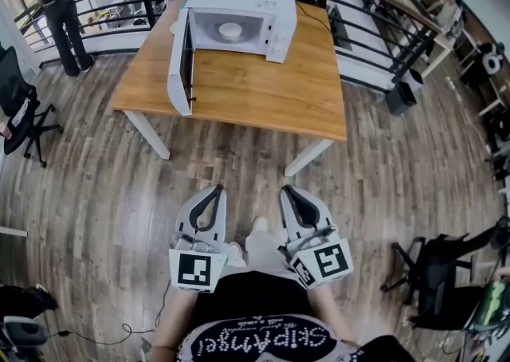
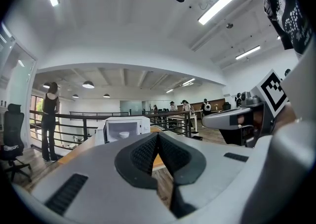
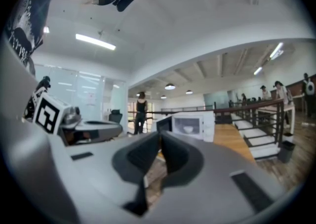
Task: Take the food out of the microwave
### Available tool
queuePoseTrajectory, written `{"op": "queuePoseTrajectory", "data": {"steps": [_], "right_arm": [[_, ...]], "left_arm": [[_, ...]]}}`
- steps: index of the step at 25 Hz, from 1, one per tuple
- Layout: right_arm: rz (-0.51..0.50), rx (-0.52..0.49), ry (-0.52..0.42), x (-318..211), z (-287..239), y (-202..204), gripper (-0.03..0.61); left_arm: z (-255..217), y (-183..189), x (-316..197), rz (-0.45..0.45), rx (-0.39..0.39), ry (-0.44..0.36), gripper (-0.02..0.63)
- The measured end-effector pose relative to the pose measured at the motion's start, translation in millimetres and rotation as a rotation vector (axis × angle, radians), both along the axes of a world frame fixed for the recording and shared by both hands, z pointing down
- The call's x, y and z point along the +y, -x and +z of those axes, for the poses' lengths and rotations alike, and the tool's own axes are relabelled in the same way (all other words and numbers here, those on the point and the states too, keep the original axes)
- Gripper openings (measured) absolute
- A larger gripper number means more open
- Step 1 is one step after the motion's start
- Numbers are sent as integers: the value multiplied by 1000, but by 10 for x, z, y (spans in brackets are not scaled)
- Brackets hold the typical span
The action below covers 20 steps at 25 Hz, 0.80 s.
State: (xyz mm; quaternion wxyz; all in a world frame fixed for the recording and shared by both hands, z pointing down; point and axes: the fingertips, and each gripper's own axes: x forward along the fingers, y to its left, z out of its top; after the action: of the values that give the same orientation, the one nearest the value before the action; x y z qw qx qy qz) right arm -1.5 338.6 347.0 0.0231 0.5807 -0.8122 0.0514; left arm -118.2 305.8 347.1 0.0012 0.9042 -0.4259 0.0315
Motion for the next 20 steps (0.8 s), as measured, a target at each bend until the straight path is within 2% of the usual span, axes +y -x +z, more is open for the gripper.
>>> {"op": "queuePoseTrajectory", "data": {"steps": [9,20], "right_arm": [[-53,-8,41,-570,186,-185,40],[-135,-7,33,-1521,132,-682,40]], "left_arm": [[151,-193,-526,-41,-6,31,32],[126,-603,-1351,-113,-13,37,32]]}}
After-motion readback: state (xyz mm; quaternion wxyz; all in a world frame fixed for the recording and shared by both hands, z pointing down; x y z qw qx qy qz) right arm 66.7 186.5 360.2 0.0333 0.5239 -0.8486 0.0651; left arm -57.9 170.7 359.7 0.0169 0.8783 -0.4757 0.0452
